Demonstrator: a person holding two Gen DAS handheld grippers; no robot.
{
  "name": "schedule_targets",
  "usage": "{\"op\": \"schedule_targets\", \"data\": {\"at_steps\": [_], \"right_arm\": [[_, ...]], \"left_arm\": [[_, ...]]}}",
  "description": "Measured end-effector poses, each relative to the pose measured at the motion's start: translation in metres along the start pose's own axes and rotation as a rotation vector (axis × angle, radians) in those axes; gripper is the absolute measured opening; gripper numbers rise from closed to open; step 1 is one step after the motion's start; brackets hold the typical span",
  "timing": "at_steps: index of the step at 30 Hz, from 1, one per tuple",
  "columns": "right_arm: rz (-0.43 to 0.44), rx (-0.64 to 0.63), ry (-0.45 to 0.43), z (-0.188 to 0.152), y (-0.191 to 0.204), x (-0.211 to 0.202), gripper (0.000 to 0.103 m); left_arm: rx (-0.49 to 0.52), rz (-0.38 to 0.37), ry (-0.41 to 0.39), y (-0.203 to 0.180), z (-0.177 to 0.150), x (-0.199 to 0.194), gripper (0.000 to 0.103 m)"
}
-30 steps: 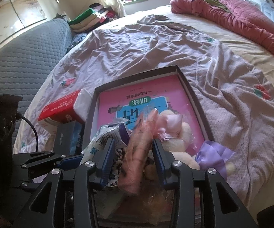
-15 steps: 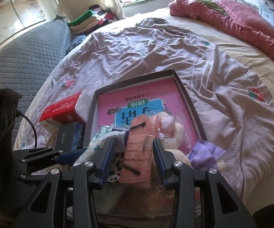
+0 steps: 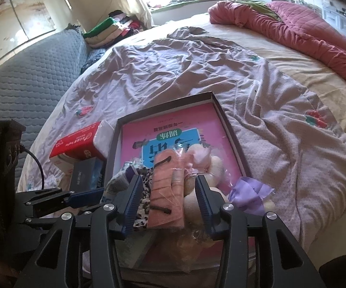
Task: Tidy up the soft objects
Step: 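Lower both items onto the tray and open both grippers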
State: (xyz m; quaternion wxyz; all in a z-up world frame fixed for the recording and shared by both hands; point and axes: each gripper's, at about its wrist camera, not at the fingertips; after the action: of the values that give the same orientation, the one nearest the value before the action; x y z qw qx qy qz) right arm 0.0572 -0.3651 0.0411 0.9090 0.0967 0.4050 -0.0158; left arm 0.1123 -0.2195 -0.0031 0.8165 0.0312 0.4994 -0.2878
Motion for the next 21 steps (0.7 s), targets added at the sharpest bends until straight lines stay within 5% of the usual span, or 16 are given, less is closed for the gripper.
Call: {"op": "schedule_targets", "data": {"at_steps": [21], "right_arm": [[-0.014, -0.037, -0.031, 0.003, 0.011, -0.017, 0.061]], "left_arm": [[0.022, 0.062, -0.063, -0.001, -0.001, -0.032, 0.049]]}}
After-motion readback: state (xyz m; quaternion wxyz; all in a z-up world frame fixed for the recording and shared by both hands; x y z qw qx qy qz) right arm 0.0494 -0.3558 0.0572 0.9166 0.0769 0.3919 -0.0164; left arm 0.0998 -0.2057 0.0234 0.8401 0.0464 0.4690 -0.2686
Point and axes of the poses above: each gripper's, at about its wrist camera, not at the fingertips, and x roughly the way its jaws point, y to its left, z to its top, and after that the axes turned 6 degrees about -y, right-handed
